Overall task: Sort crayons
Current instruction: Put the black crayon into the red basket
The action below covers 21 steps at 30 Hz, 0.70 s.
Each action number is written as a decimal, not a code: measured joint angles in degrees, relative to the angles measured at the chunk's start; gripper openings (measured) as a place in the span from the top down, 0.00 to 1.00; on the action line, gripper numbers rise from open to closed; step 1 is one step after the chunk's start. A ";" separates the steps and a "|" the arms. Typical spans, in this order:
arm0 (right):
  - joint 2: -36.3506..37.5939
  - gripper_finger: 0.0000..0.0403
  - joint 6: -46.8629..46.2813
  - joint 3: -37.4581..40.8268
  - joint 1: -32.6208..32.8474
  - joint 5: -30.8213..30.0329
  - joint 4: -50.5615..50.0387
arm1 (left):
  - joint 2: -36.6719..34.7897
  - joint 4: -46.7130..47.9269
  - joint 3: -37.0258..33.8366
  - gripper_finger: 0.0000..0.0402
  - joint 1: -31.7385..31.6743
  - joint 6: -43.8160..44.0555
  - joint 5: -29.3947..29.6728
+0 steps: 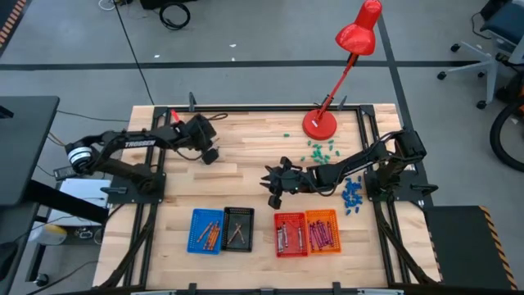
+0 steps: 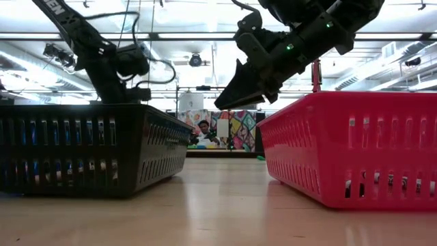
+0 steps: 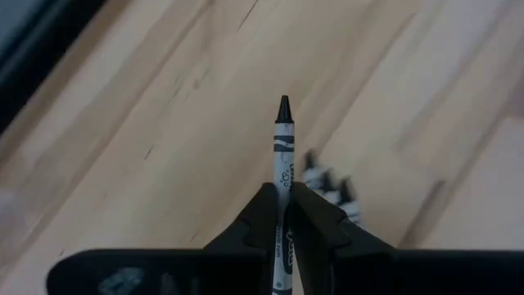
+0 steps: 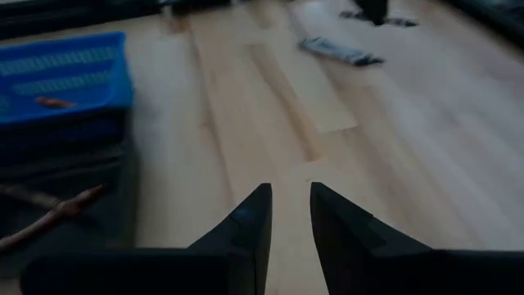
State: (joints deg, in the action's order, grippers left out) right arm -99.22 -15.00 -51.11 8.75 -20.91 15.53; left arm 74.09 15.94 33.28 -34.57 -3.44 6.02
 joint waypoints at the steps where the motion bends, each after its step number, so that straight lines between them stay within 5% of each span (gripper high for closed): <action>1: 0.00 0.77 0.00 0.00 0.00 -1.21 0.32 | -0.42 -0.86 0.00 0.92 0.83 0.08 -0.04; 9: 0.00 0.77 0.82 -0.02 -0.04 -8.01 3.18 | -0.98 -10.01 0.11 0.92 9.18 -0.09 -0.35; 21: 0.00 0.63 5.15 -0.02 -0.83 -8.22 7.00 | -0.98 -22.55 0.13 0.91 20.54 -1.28 -0.35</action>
State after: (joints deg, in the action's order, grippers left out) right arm -99.22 -9.86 -51.13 7.93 -29.12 22.54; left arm 73.10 -6.61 33.41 -14.03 -4.71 5.67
